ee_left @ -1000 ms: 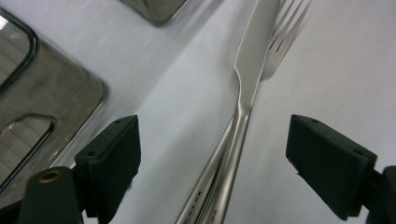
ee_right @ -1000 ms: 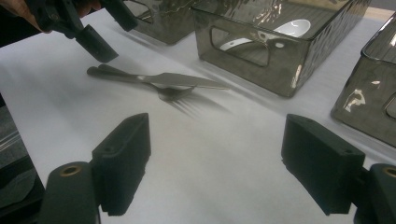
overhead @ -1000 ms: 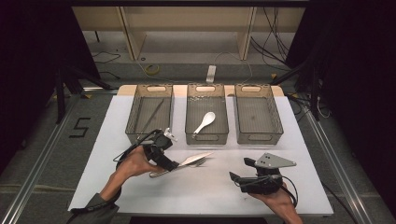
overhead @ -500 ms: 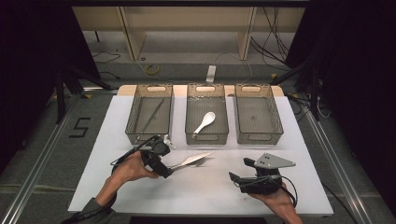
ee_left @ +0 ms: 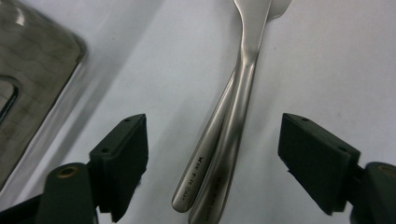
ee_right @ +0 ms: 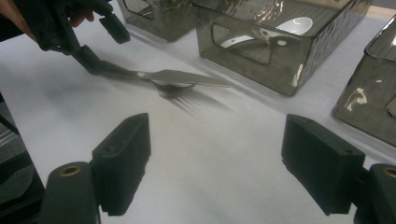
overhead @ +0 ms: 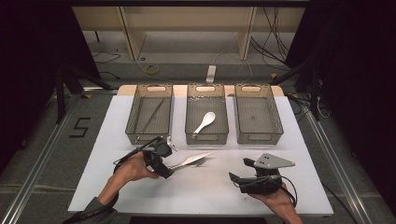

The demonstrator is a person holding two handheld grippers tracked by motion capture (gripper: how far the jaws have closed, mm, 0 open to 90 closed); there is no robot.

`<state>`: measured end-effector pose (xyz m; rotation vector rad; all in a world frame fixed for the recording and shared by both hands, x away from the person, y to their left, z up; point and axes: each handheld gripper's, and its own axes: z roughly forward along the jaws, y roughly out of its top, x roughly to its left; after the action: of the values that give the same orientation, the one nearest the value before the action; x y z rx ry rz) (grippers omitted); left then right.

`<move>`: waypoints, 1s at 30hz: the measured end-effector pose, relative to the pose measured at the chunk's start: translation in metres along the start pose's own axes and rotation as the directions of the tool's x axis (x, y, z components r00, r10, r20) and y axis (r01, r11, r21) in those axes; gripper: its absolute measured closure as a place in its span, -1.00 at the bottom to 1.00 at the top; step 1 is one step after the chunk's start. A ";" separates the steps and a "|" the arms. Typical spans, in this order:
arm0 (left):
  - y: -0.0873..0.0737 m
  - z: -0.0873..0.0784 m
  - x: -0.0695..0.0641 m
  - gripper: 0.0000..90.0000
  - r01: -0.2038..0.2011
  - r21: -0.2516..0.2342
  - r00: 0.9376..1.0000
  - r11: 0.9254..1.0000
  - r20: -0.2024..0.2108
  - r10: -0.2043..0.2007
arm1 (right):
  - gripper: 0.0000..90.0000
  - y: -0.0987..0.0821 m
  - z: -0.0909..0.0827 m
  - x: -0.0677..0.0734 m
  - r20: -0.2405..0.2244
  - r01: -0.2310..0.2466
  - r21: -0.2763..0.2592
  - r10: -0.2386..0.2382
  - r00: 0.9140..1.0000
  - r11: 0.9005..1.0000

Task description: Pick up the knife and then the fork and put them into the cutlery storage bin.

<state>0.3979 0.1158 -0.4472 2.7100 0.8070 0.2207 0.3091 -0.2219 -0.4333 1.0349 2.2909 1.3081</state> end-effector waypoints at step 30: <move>0.015 0.020 -0.006 0.47 -0.111 0.036 0.993 0.993 0.049 0.109 | -0.45 0.000 0.002 0.004 0.002 0.012 0.017 -0.012 1.000 1.000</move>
<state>0.4054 0.0956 -0.4619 2.7876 0.6557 0.1664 0.3073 -0.2180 -0.4341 1.0259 2.3070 1.2853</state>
